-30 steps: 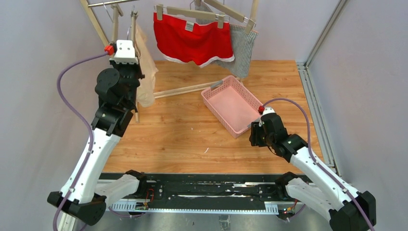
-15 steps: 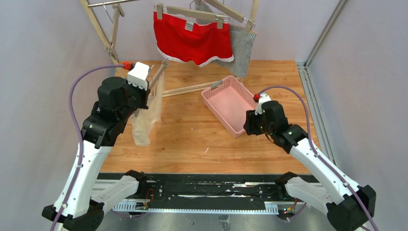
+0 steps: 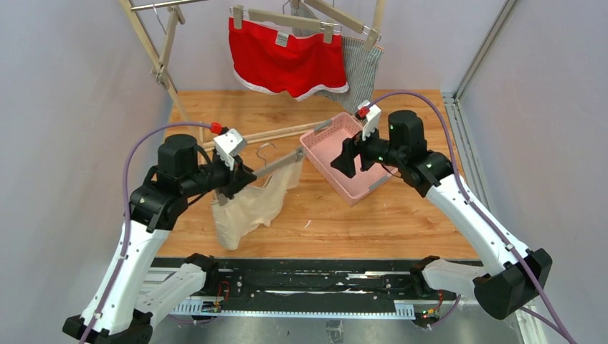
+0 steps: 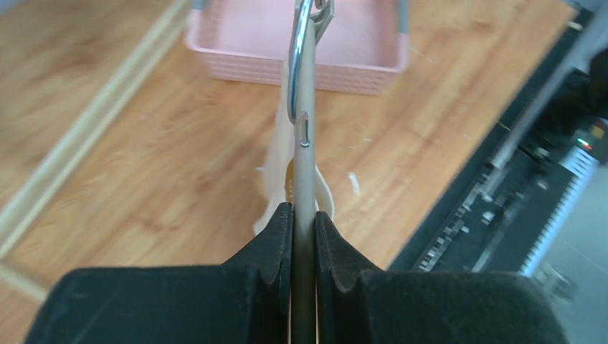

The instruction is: Remove the underwear clipped to the hanger

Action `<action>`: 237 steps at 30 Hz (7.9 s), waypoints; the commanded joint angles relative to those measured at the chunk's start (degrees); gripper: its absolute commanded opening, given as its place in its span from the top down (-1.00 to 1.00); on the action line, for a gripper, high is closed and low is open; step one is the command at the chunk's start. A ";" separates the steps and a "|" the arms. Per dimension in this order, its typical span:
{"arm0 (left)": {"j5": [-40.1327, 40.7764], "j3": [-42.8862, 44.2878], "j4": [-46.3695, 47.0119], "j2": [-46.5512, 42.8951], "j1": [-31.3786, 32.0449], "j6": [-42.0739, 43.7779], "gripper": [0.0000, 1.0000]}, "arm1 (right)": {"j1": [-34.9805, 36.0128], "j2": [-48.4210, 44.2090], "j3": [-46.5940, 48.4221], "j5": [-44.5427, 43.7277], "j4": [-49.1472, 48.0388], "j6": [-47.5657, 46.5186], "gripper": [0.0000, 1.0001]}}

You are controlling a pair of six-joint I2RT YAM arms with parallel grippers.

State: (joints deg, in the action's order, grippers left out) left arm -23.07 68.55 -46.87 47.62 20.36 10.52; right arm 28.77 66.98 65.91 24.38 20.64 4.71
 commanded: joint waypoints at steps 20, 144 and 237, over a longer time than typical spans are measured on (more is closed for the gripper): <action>-37.53 -2.64 19.38 6.50 -0.32 -2.14 1.00 | -8.12 -1.41 0.30 45.71 -14.36 -7.26 -0.58; 2.59 -26.29 53.64 -16.21 -0.14 -27.26 -0.16 | 9.61 18.33 6.83 18.72 -95.91 43.69 0.99; -19.69 -29.26 84.67 -6.68 -0.14 -47.80 -0.45 | 9.58 18.49 8.48 18.92 -107.07 58.60 0.99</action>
State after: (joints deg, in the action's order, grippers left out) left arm -46.13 36.32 40.36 42.44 20.38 -39.03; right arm 37.76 85.80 72.38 42.44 -83.11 62.15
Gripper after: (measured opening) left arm 0.622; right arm 0.128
